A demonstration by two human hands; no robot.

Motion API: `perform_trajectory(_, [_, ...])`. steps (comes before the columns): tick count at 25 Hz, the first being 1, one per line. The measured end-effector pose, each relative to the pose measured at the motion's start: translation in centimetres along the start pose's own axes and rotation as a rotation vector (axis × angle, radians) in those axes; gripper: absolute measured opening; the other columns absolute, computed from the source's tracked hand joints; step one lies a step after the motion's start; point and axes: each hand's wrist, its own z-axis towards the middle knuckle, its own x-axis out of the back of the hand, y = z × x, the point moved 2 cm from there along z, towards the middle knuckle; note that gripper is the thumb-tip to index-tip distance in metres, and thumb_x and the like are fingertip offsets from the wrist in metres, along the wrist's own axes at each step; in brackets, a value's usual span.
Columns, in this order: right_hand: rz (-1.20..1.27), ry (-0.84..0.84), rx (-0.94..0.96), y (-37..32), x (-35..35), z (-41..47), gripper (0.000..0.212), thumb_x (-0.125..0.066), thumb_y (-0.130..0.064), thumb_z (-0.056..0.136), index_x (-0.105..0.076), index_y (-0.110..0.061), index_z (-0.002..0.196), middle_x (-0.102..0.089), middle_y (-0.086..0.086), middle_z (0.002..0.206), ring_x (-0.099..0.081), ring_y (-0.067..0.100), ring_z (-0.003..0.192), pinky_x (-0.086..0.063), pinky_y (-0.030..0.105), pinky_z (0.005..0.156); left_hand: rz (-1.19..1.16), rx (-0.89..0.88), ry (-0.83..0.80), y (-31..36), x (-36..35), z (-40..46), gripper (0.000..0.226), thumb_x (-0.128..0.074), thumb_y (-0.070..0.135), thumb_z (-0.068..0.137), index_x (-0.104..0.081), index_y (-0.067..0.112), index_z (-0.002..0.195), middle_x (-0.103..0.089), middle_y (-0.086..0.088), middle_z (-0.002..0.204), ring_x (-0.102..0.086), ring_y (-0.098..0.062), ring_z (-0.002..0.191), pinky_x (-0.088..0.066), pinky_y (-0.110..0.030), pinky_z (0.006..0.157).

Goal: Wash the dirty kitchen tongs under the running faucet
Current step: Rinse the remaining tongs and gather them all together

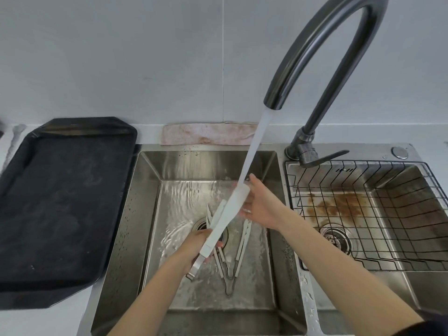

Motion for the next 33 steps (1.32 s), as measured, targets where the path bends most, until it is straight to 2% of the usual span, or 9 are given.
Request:
perform_trajectory(5, [-0.159, 0.09, 0.148, -0.1, -0.2, -0.4, 0.011, -0.046, -0.015, 0.096, -0.057, -0.014, 0.098, -0.061, 0.001, 0.09, -0.06, 0.012, 0.081, -0.052, 0.023, 0.069, -0.011, 0.066, -0.033, 0.8, -1.7, -0.9, 0.035, -0.04, 0.036, 0.096, -0.059, 0.007, 0.089, -0.063, -0.005, 0.06, -0.042, -0.007, 0.026, -0.031, -0.012, 0.029])
perform_trajectory(9, [-0.243, 0.215, 0.199, -0.5, -0.6, 0.1, 0.038, -0.048, -0.012, 0.095, -0.046, 0.003, 0.13, -0.062, 0.015, 0.111, -0.061, 0.022, 0.092, -0.054, 0.033, 0.084, 0.07, 0.054, -0.117, 1.5, -2.1, -2.2, 0.042, -0.041, 0.057, 0.088, -0.055, 0.018, 0.08, -0.054, -0.001, 0.066, -0.045, -0.007, 0.037, -0.036, -0.018, 0.036])
perform_trajectory(12, [-0.362, 0.296, 0.216, -0.3, -1.0, 0.1, 0.05, -0.051, -0.015, 0.094, -0.035, 0.001, 0.139, -0.055, 0.022, 0.125, -0.059, 0.03, 0.107, -0.052, 0.041, 0.092, 0.128, -0.011, -0.027, 1.5, -1.6, -2.2, 0.031, -0.049, 0.047, 0.089, -0.057, 0.018, 0.093, -0.054, 0.0, 0.063, -0.049, -0.01, 0.046, -0.041, -0.02, 0.045])
perform_trajectory(15, [-0.421, 0.269, 0.174, 0.7, -1.0, -0.6, 0.054, -0.058, -0.014, 0.09, -0.03, -0.002, 0.135, -0.057, 0.015, 0.107, -0.06, 0.027, 0.096, -0.054, 0.042, 0.086, 0.055, -0.135, 0.198, 1.2, -1.2, -1.1, 0.021, -0.045, 0.028, 0.095, -0.048, 0.009, 0.103, -0.045, 0.0, 0.061, -0.038, -0.01, 0.047, -0.034, -0.02, 0.042])
perform_trajectory(17, [-0.504, 0.218, 0.053, 2.2, -1.2, -1.4, 0.034, -0.059, -0.011, 0.09, -0.039, -0.006, 0.117, -0.059, 0.006, 0.091, -0.062, 0.021, 0.085, -0.056, 0.035, 0.079, 0.037, -0.197, 0.286, 1.3, -1.4, -0.6, 0.021, -0.038, 0.027, 0.098, -0.046, 0.012, 0.111, -0.051, -0.003, 0.078, -0.042, -0.011, 0.059, -0.035, -0.021, 0.05])
perform_trajectory(19, [-0.575, 0.169, -0.018, 3.9, -1.7, -1.8, 0.018, -0.056, -0.009, 0.091, -0.043, -0.011, 0.104, -0.057, 0.001, 0.081, -0.06, 0.013, 0.072, -0.055, 0.025, 0.067, -0.003, -0.223, 0.291, 1.0, -1.8, -0.2, 0.022, -0.035, 0.027, 0.099, -0.044, 0.013, 0.113, -0.054, -0.008, 0.092, -0.048, -0.012, 0.065, -0.038, -0.021, 0.052])
perform_trajectory(24, [-0.634, 0.275, 0.035, 5.7, -0.4, -1.0, 0.036, -0.053, -0.005, 0.09, -0.038, -0.01, 0.123, -0.053, 0.001, 0.081, -0.058, 0.011, 0.069, -0.052, 0.017, 0.051, -0.005, -0.229, 0.282, -0.2, -2.2, -0.3, 0.014, -0.036, 0.019, 0.099, -0.041, 0.011, 0.11, -0.051, -0.001, 0.074, -0.045, -0.012, 0.054, -0.042, -0.017, 0.04])
perform_trajectory(29, [-0.736, 0.372, -0.038, 8.0, 2.1, -1.1, 0.043, -0.057, -0.007, 0.088, -0.038, -0.007, 0.126, -0.06, 0.014, 0.105, -0.062, 0.023, 0.09, -0.054, 0.017, 0.052, 0.197, -0.202, 0.321, -2.6, -1.8, 0.4, 0.027, -0.045, 0.01, 0.095, -0.046, 0.006, 0.122, -0.061, -0.011, 0.103, -0.064, -0.025, 0.083, -0.054, -0.046, 0.087])
perform_trajectory(33, [-0.852, 0.393, -0.053, 10.5, 3.4, -0.1, 0.043, -0.055, -0.014, 0.089, -0.039, -0.007, 0.129, -0.062, 0.016, 0.116, -0.066, 0.029, 0.1, -0.06, 0.028, 0.066, 0.369, -0.155, 0.361, -4.4, -1.9, 0.6, 0.031, -0.044, 0.012, 0.095, -0.046, 0.006, 0.125, -0.062, -0.013, 0.114, -0.061, -0.028, 0.099, -0.047, -0.032, 0.092])
